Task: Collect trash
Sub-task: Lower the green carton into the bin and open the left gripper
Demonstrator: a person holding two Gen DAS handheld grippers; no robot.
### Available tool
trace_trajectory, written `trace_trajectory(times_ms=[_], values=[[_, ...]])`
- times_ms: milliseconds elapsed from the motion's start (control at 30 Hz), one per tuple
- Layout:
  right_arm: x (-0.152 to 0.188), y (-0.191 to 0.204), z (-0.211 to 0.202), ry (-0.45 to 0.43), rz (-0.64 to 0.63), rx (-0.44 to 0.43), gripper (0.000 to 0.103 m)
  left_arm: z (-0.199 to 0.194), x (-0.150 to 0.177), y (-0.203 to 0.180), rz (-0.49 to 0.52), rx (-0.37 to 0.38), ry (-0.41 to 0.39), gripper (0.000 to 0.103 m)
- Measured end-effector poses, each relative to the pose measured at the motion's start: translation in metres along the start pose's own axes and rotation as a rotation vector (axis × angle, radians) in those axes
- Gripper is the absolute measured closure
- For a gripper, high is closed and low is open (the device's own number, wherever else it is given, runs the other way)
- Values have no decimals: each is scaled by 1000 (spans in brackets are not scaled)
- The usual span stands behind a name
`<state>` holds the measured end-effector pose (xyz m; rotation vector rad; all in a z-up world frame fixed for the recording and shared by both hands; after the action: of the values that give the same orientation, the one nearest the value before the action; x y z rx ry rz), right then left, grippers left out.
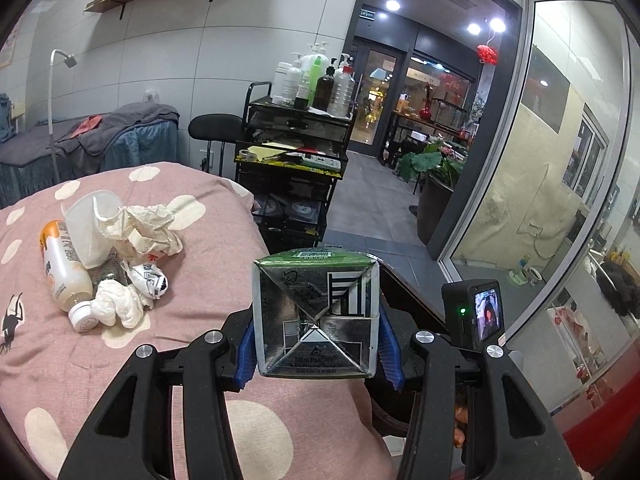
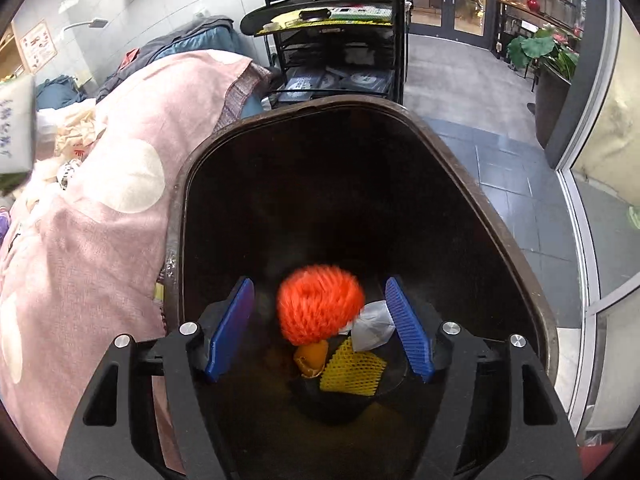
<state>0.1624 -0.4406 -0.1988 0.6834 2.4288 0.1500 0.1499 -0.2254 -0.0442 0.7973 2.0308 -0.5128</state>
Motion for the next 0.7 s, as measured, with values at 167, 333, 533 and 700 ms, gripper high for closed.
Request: trace_trajectory(times_ms=[167, 333, 533, 700], values=[[-3, -9, -19, -61, 29, 15, 25, 10, 1, -7, 11, 17, 15, 55], [-11, -25, -40, -120, 70, 39, 25, 24, 0, -20, 30, 47, 38, 55], [-21, -47, -60, -177, 123, 85, 24, 46, 5, -37, 51, 84, 82, 55], [-27, -67, -71, -204, 177, 107, 24, 69, 11, -51, 72, 118, 140, 55]])
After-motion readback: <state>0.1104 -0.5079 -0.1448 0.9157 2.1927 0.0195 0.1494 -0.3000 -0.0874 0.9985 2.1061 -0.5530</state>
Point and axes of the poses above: each gripper's, at about its wrist camera, not at the fingertips, and z roughly the way its jaws point, y to its left, x to its underside, the point moved 5 cm from there along z, roughly the way its jaws point, and after that the axes turned 10 degrees about z, right-handed, at the moved point
